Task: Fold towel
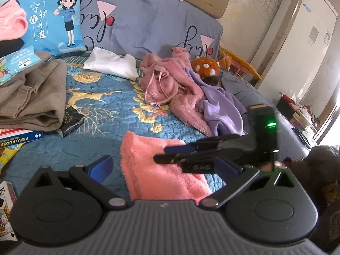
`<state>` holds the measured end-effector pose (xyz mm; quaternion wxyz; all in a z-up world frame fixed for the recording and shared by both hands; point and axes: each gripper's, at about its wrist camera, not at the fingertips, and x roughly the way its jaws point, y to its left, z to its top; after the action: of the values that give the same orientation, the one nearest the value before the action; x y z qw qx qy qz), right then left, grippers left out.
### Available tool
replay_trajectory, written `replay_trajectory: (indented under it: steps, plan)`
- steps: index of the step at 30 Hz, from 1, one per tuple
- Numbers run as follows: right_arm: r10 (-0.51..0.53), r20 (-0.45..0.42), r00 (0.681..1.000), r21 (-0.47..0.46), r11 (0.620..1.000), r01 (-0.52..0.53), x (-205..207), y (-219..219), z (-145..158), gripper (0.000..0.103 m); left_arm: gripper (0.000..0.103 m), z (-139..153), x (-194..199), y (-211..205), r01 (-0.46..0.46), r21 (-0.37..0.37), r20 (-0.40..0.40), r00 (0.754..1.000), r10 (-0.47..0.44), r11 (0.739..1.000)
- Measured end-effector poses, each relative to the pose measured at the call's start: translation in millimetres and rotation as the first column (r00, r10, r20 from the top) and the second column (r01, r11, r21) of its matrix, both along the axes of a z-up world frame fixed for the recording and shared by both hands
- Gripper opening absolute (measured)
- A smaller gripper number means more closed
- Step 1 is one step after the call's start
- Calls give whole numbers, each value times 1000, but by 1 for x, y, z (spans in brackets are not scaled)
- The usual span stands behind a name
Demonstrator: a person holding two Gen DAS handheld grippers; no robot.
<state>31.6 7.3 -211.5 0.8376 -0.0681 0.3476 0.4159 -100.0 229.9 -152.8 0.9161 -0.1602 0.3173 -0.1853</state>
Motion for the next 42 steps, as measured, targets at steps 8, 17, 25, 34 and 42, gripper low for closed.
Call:
replay_trajectory:
  steps: [8,17,25,34,42]
  plan:
    - [127,-3,992,-97,987,-127,-20,16,-18,41,102,0,-2,3,-6,-18,7,1000,6,1000]
    - [-74,69,995,-32,997,76,21,-20,8,42,103,0,0,4,-3,-20,2,1000,3,1000]
    - [-231,-153,961,94,964,247,55,-78,-27,49,103,-1,0,2,2,-15,-4,1000,-2,1000]
    - [-212,-385,898,268,906,328,66,-75,-59,36,103,-3,3,-2,3,6,-22,1000,-3,1000]
    - [-431,-328,841,318,788,527,58,-99,-30,17,103,-4,4,-3,5,12,-26,1000,-5,1000]
